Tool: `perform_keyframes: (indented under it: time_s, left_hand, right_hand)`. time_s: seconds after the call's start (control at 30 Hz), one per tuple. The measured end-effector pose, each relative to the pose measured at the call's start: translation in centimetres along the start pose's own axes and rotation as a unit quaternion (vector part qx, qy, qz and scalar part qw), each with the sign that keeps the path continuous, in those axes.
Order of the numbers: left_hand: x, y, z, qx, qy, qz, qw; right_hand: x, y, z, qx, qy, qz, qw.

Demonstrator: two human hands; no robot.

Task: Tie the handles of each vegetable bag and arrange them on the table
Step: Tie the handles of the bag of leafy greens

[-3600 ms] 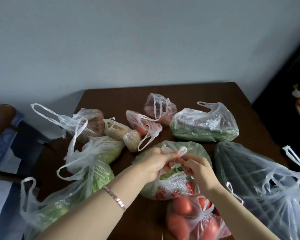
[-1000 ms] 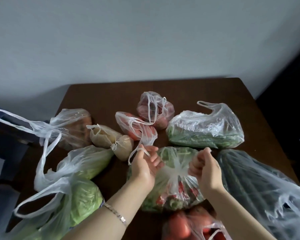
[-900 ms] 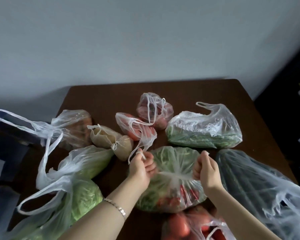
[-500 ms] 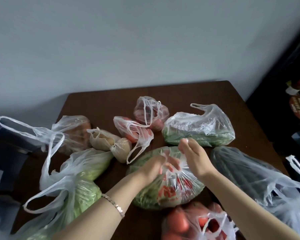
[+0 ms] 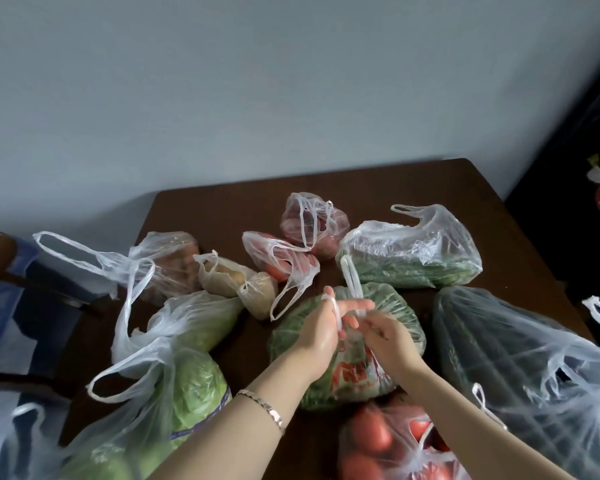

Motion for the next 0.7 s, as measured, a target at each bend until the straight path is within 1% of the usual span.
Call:
perform_keyframes:
  time_s: [0.07, 0.13, 0.2, 0.23, 0.27, 0.33, 0.37, 0.43, 0.5, 0.57, 0.6, 0.63, 0.67, 0.7]
  left_hand:
    - [-0.1, -0.4, -0.3, -0.001, -0.024, -0.052, 0.998]
    - [-1.6, -0.8, -1.5, 0.01, -0.1, -0.073, 0.992]
    - [-3.6, -2.0, -3.3, 0.062, -0.202, -0.043, 0.976]
    - [-3.9, -2.8, -3.9, 0.086, -0.224, -0.016, 0.971]
    - [-3.6, -3.3, -4.1, 0.089, -0.217, 0.014, 0.972]
    - [-1.8, -3.6, -3.8, 0.066, -0.149, 0.041, 0.986]
    - [-1.0, -3.6, -3.6, 0.051, -0.116, 0.041, 0.991]
    - [-0.5, -4.0, -2.5, 0.044, -0.093, 0.029, 0.994]
    - [0.0, -4.0, -1.4, 0.033, -0.056, 0.015, 0.998]
    - [0.7, -4.0, -1.2, 0.043, -0.014, 0.036, 0.998]
    - [0.9, -4.2, -1.5, 0.064, -0.011, 0.086, 0.994]
    - [0.9, -4.0, -1.7, 0.083, -0.019, 0.174, 0.981]
    - [0.9, -3.3, -1.7, 0.102, -0.038, 0.28, 0.954]
    - [0.7, -2.5, -1.7, 0.117, -0.061, 0.373, 0.918]
  right_hand:
    - [-0.2, -0.9, -0.3, 0.045, -0.045, 0.03, 0.998]
    - [-0.1, -1.9, -0.5, 0.1, -0.075, 0.06, 0.99]
    - [0.6, -2.0, -0.5, 0.123, -0.051, 0.024, 0.991]
    - [1.0, -1.6, -0.3, 0.109, -0.022, -0.014, 0.994]
    - [1.5, -0.9, -0.1, 0.082, 0.008, -0.055, 0.995]
    - [2.6, 0.2, 0.2, 0.024, 0.067, -0.11, 0.991]
    - [3.1, 0.3, 0.1, 0.005, 0.088, -0.102, 0.991]
    - [3.8, 0.4, -0.1, -0.012, 0.114, -0.062, 0.991]
    - [3.9, 0.3, -0.2, -0.01, 0.118, -0.031, 0.992]
    - [3.6, -0.7, -0.4, 0.038, 0.091, 0.003, 0.995]
    - [3.5, -1.3, -0.6, 0.068, 0.075, 0.022, 0.995]
    - [3.5, -1.7, -0.9, 0.089, 0.062, 0.051, 0.993]
    - [3.6, -2.1, -1.2, 0.104, 0.051, 0.083, 0.99]
    - [3.5, -2.2, -1.3, 0.11, 0.039, 0.113, 0.987]
Point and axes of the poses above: each hand's wrist, its own z-axis towards the middle knuckle, its own x-axis out of the palm, y = z × x, the point moved 10 cm from there along z, towards the middle knuckle, and after that the axes turned 12 degrees about -x, right-handed, at the moved point
